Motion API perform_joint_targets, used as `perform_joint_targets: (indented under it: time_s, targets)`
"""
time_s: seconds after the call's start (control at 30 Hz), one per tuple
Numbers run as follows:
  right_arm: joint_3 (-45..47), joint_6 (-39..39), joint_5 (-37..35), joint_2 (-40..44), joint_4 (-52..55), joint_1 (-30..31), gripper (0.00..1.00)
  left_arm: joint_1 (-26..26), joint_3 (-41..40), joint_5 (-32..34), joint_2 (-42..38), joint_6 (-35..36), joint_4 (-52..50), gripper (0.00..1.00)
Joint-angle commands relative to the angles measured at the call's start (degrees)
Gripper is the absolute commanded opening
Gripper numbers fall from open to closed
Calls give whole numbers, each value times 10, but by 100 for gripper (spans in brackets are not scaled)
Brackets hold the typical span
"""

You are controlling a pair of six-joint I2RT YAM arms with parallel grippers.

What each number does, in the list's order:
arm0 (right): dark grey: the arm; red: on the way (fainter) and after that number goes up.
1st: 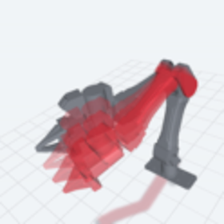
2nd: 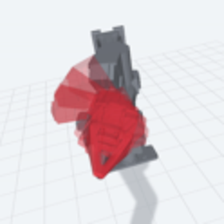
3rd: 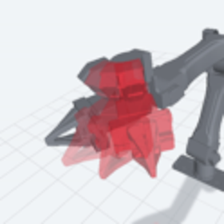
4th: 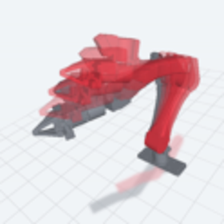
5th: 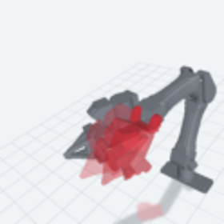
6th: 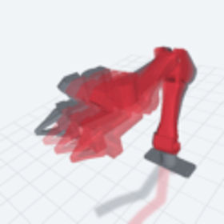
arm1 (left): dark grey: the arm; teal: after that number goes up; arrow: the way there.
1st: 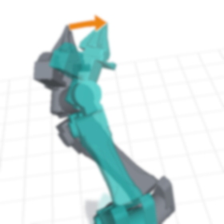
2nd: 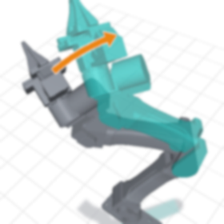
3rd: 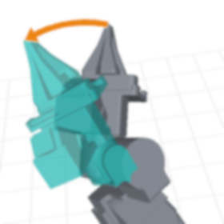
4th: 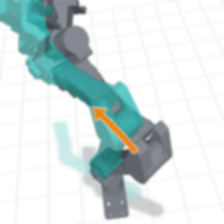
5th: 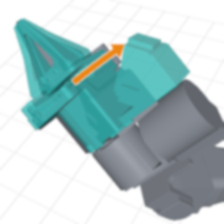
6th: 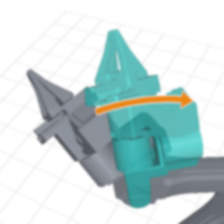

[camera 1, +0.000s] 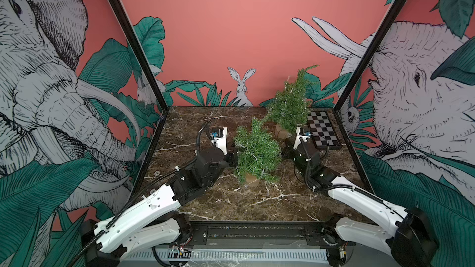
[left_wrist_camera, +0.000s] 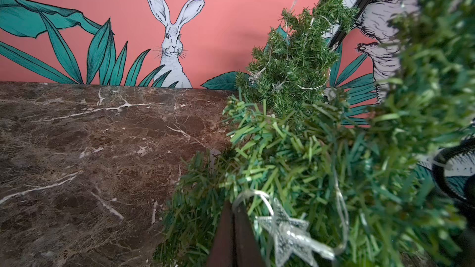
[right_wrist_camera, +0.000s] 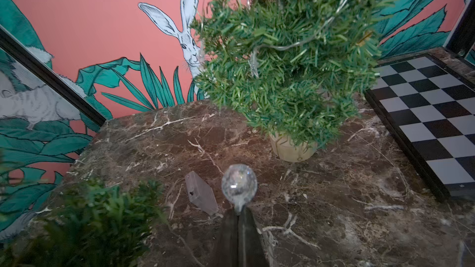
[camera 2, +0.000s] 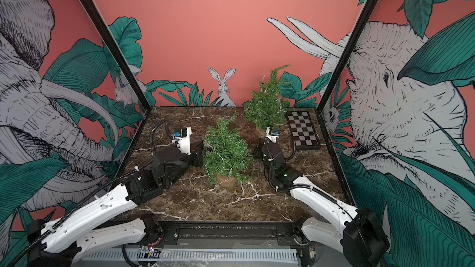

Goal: Wrap string light around the christmas tree
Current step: Wrap the light string around the Christmas tree.

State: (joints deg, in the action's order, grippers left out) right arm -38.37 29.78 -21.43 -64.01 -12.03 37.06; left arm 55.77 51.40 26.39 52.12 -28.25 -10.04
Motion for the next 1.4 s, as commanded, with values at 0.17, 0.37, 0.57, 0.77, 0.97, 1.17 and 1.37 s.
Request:
perform_joint_targets:
  time_s: [0.17, 0.37, 0.57, 0.77, 0.97, 1.17, 1.37]
  targets:
    - [38, 10, 5, 21, 13, -8, 0, -2, -2, 1, -15, -8, 7, 0]
    - [109, 27, 25, 146, 52, -8, 0, -2, -2, 6, -15, -4, 13, 0]
    - [100, 6, 69, 292, 113, 2, 0, -2, 0, 12, -13, -1, 5, 0]
    - [74, -46, 127, 366, 79, 11, 0, -2, -3, 20, -16, -5, -1, 0]
    - [27, -115, 190, 355, -4, 12, 0, -2, 3, 9, -17, 0, -8, 0]
    - [2, -157, 267, 319, -99, 12, 0, -2, 11, -30, -15, 20, -13, 0]
    - [-42, -173, 270, 278, -146, 12, 0, -2, 24, -51, -14, 32, -26, 0]
